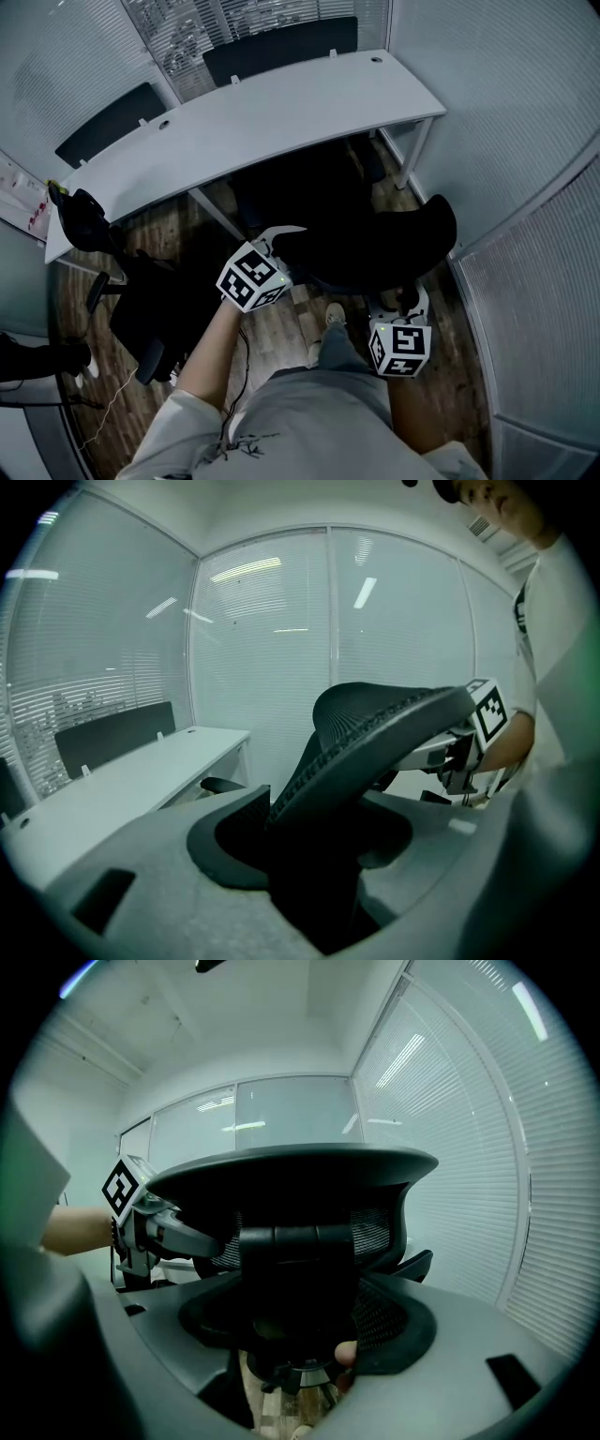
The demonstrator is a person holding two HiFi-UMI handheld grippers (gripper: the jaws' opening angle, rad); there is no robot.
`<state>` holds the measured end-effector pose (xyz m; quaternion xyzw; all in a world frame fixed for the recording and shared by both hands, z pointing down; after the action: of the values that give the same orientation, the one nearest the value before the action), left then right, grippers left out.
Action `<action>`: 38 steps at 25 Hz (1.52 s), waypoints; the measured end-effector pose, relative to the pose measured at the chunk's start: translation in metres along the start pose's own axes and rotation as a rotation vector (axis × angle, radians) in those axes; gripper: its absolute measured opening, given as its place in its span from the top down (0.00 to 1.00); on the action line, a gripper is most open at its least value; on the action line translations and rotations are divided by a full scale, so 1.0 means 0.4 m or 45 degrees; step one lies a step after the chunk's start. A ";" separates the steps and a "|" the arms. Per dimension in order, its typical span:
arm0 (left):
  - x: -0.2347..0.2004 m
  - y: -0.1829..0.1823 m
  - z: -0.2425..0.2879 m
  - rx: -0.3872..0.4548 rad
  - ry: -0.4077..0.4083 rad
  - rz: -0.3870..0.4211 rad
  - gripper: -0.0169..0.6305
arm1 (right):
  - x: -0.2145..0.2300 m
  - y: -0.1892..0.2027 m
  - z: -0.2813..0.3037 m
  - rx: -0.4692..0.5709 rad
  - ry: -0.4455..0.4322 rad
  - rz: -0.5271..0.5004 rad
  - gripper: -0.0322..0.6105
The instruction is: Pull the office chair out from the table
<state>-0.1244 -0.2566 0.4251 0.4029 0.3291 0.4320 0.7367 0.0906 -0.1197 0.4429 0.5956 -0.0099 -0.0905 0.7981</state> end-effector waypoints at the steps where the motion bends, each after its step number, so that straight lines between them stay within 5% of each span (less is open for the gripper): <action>1: 0.010 0.002 -0.002 0.003 0.004 0.001 0.65 | 0.000 0.002 -0.010 0.001 0.006 0.004 0.50; 14: 0.109 0.009 0.002 0.000 0.032 0.017 0.68 | 0.042 0.026 -0.077 0.004 -0.003 0.018 0.50; 21: 0.152 0.014 -0.023 0.026 -0.105 0.048 0.68 | 0.058 0.022 -0.088 -0.025 -0.067 -0.010 0.50; 28: 0.151 0.008 -0.020 0.041 -0.157 0.027 0.68 | 0.089 0.003 -0.043 -0.051 -0.275 -0.093 0.50; 38: 0.171 -0.001 -0.006 0.006 -0.109 0.041 0.68 | 0.099 0.016 -0.069 -0.032 -0.215 -0.058 0.50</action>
<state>-0.0981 -0.1942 0.4142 0.4280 0.2916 0.4255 0.7421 0.1340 -0.0979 0.4375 0.5758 -0.0625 -0.1587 0.7996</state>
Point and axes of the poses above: the fingertips, and each gripper's own axes: z forward along the fingers, x to its right, y out of its underside, the point moved 10 cm from there along -z, backward along the fingers, and after that the axes turned 9 degrees about -z, right-handed, at the moved point
